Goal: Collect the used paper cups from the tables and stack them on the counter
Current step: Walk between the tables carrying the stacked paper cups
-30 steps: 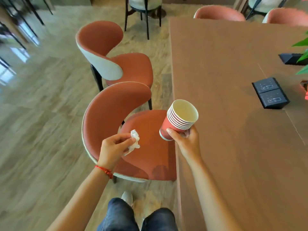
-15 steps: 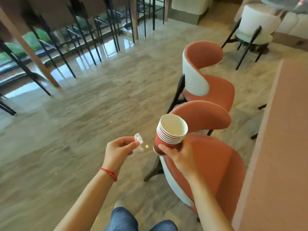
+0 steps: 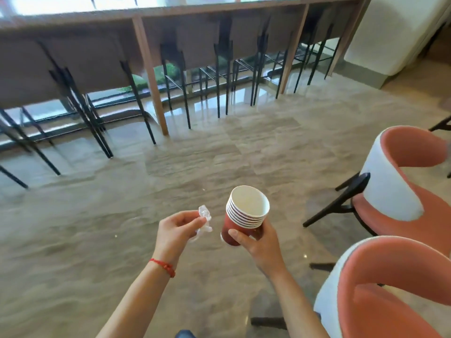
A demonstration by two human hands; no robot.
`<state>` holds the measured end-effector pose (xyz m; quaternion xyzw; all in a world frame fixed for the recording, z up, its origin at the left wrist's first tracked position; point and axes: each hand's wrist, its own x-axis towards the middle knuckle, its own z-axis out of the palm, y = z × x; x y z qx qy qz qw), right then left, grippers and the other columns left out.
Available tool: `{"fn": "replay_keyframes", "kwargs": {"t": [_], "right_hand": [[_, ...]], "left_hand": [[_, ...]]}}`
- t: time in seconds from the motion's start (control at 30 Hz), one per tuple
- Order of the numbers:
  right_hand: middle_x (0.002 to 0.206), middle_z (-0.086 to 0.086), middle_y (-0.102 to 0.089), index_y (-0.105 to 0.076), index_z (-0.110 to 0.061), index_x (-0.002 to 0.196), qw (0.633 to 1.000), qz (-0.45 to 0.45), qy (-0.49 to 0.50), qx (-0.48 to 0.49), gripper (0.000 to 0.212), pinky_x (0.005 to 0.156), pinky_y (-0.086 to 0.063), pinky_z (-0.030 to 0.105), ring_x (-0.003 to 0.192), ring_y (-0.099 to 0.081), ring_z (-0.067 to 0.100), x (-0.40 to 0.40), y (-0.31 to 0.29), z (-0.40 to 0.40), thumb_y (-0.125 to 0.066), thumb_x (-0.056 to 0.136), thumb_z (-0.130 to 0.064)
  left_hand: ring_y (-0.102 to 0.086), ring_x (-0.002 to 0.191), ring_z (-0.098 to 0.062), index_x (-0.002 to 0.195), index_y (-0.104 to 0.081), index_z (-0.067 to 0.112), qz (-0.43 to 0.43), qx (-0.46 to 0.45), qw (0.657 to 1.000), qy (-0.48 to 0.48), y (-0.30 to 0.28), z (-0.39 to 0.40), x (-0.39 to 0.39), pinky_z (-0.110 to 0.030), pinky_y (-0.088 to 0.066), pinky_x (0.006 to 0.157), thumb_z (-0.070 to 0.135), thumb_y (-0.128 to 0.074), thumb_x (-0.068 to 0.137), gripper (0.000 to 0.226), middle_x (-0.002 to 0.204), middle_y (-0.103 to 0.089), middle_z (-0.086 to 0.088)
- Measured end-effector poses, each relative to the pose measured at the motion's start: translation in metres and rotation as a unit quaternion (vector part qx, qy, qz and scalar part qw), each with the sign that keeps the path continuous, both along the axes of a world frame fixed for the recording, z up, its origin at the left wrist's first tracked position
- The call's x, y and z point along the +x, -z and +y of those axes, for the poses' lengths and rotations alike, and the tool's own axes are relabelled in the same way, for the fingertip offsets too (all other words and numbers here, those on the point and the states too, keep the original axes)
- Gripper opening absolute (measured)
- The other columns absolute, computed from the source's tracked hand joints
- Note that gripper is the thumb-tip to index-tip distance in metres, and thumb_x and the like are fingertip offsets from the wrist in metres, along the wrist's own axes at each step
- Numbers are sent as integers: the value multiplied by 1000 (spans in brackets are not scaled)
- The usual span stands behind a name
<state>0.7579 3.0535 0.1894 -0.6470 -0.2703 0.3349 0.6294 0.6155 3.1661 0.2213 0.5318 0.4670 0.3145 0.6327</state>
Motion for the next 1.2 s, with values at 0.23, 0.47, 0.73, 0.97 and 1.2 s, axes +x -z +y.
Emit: {"fn": "replay_keyframes", "kwargs": {"t": [0.23, 0.47, 0.73, 0.97, 1.2], "right_hand": [[100, -3, -73, -63, -20, 103, 999, 14, -34, -10, 46, 80, -53, 26, 95, -68, 13, 22, 5, 82, -83, 65, -5], [98, -2, -73, -63, -18, 104, 999, 3, -28, -19, 46, 80, -53, 26, 96, -68, 16, 90, 25, 155, -84, 64, -5], [98, -3, -73, -63, -17, 105, 999, -11, -30, -5, 46, 76, -52, 21, 95, -67, 13, 206, 13, 257, -84, 65, -5], [101, -5, -71, -60, -21, 107, 1000, -14, -16, -6, 50, 80, -53, 23, 94, -67, 9, 287, 11, 346, -83, 65, -6], [98, -5, -72, -61, -22, 104, 1000, -16, 3, -12, 50, 78, -53, 22, 93, -68, 9, 356, 26, 458, -86, 63, -10]], "left_hand": [[-53, 47, 4, 73, -73, 16, 2, -13, 999, -49, 7, 75, 4, -9, -43, 48, 5, -73, 75, 11, 56, -67, 13], [-48, 44, 3, 75, -73, 10, -6, -13, 999, -46, 26, 150, 66, -10, -40, 46, 2, -73, 75, 8, 53, -64, 11], [-47, 44, 0, 70, -74, 15, -8, -23, 998, -54, 21, 250, 179, -11, -41, 46, 5, -75, 72, 10, 53, -64, 10], [-52, 45, 3, 71, -74, 17, -6, -16, 999, -43, 17, 336, 261, -10, -43, 47, 4, -75, 73, 13, 55, -67, 10], [-53, 46, 5, 70, -73, 19, 7, -16, 1000, -22, 30, 454, 332, -9, -44, 48, 5, -74, 74, 15, 56, -68, 11]]}}
